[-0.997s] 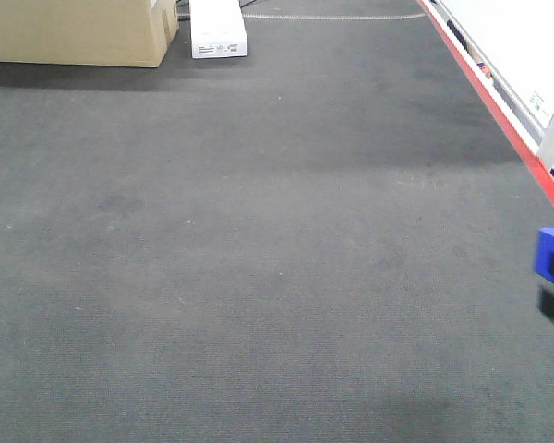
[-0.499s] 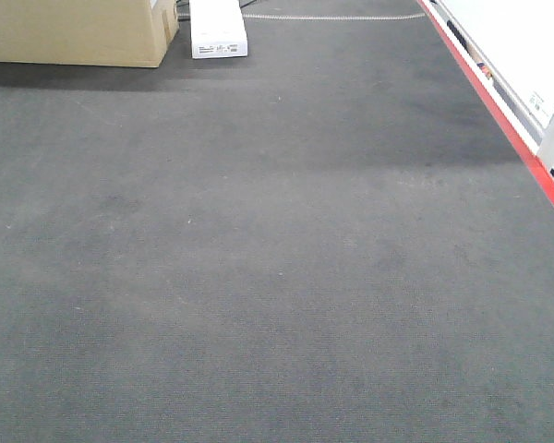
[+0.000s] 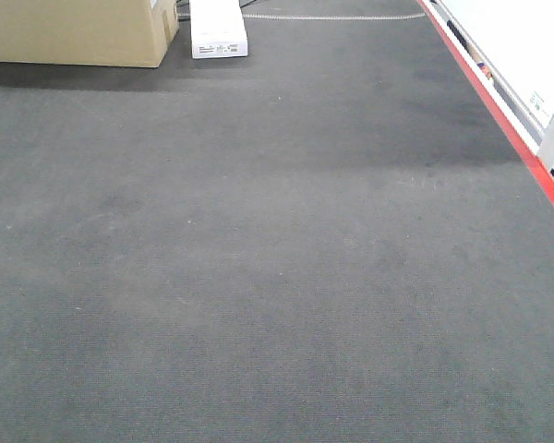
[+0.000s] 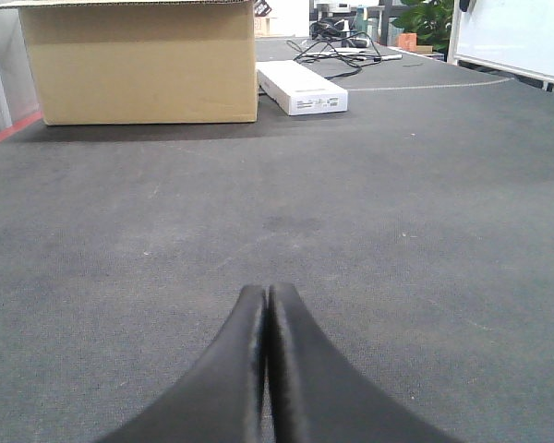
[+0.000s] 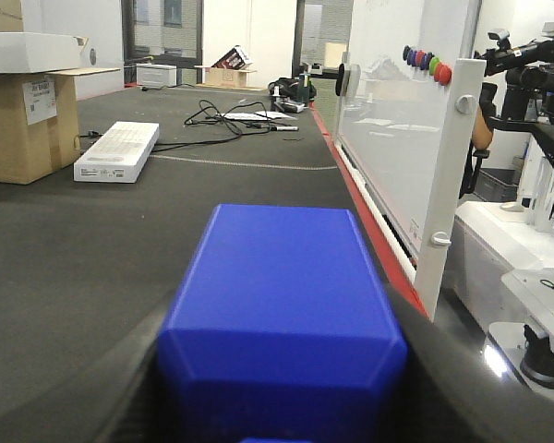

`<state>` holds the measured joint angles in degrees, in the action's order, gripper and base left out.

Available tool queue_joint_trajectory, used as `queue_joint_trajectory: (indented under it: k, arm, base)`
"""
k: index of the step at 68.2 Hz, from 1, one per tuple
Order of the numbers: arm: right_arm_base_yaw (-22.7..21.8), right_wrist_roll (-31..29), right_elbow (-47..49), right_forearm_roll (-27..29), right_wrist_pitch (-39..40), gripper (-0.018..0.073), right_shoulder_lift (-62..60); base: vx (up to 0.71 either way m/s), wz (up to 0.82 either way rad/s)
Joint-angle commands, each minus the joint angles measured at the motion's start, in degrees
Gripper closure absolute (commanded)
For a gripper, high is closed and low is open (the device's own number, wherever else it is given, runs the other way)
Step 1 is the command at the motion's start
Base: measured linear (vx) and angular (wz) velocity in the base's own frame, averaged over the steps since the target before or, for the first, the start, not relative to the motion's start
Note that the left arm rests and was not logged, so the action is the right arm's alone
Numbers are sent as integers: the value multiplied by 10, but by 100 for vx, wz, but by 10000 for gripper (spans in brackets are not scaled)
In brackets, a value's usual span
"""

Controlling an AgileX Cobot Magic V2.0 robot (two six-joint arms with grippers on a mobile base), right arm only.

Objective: Pour parts from conveyor to right shelf

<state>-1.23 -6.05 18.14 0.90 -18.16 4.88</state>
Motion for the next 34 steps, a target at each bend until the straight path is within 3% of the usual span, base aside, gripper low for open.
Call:
queue_joint_trajectory:
  k: [1, 34]
  arm:
    - [-3, -4, 15, -3, 44, 565, 7]
    - [-3, -4, 15, -3, 44, 565, 7]
  base:
    - [0, 0]
    - [0, 0]
